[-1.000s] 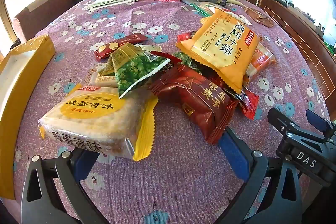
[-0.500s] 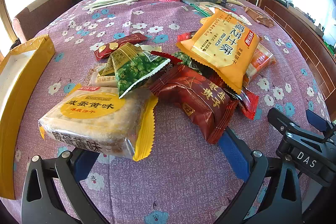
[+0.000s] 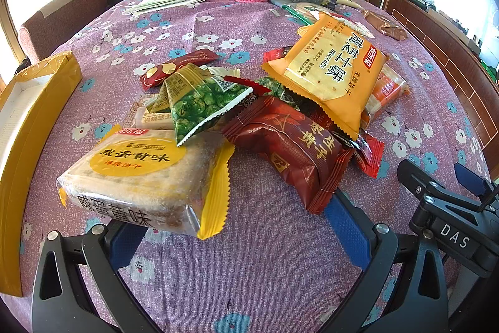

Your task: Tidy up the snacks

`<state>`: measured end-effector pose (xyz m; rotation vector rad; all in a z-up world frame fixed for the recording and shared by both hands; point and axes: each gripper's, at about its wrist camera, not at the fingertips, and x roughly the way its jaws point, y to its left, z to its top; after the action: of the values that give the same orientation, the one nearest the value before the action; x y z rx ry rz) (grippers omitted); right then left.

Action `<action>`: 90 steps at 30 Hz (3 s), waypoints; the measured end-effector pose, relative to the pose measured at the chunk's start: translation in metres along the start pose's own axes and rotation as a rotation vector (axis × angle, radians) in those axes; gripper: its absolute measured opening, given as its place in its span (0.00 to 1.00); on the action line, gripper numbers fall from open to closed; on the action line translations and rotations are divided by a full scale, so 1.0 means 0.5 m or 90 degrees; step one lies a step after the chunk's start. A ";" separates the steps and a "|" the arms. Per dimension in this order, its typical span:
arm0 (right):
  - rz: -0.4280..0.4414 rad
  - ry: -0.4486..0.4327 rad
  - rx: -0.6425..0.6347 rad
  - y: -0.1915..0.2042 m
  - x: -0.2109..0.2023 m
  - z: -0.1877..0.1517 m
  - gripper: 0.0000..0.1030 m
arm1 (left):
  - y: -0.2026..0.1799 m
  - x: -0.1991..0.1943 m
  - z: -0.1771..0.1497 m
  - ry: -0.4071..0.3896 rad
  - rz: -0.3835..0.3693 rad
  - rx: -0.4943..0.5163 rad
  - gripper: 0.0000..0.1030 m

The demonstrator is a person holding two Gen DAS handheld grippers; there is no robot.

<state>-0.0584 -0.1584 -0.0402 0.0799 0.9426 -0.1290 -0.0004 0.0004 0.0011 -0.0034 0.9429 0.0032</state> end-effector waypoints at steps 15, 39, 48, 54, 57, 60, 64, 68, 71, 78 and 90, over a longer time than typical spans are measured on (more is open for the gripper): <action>0.000 0.000 0.000 0.000 0.000 0.000 1.00 | 0.000 -0.001 -0.008 0.038 -0.036 0.052 1.00; 0.015 0.057 -0.026 -0.005 -0.005 0.001 1.00 | 0.247 -0.255 -0.078 -0.133 -0.155 -0.080 0.93; 0.066 -0.029 -0.002 -0.004 -0.100 0.003 0.81 | 0.352 -0.382 -0.089 -0.340 -0.021 -0.097 1.00; 0.204 -0.116 -0.068 0.095 -0.193 0.024 0.87 | 0.368 -0.345 -0.078 -0.291 -0.059 -0.108 1.00; 0.281 -0.070 -0.101 0.167 -0.177 0.049 0.77 | 0.368 -0.339 -0.083 -0.292 -0.064 -0.107 1.00; 0.320 -0.025 -0.147 0.250 -0.146 0.050 0.66 | 0.383 -0.340 -0.087 -0.290 -0.059 -0.113 1.00; 0.351 0.030 -0.170 0.330 -0.098 0.041 0.62 | 0.413 -0.329 -0.088 -0.276 -0.062 -0.142 1.00; 0.367 0.105 -0.145 0.361 -0.046 0.025 0.64 | 0.442 -0.316 -0.094 -0.262 -0.073 -0.172 1.00; 0.424 0.154 -0.161 0.371 -0.058 -0.004 0.64 | 0.454 -0.311 -0.097 -0.261 -0.076 -0.179 1.00; 0.359 0.037 -0.139 0.331 -0.115 0.047 0.67 | 0.436 -0.291 -0.097 -0.243 -0.112 -0.164 1.00; 0.219 0.037 -0.218 0.422 -0.015 0.040 0.36 | 0.395 -0.265 -0.089 -0.201 -0.137 -0.115 1.00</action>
<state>-0.0162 0.0486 -0.0200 -0.0720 0.9831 0.3535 -0.1150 0.1974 0.0820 -0.2651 0.6197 -0.1070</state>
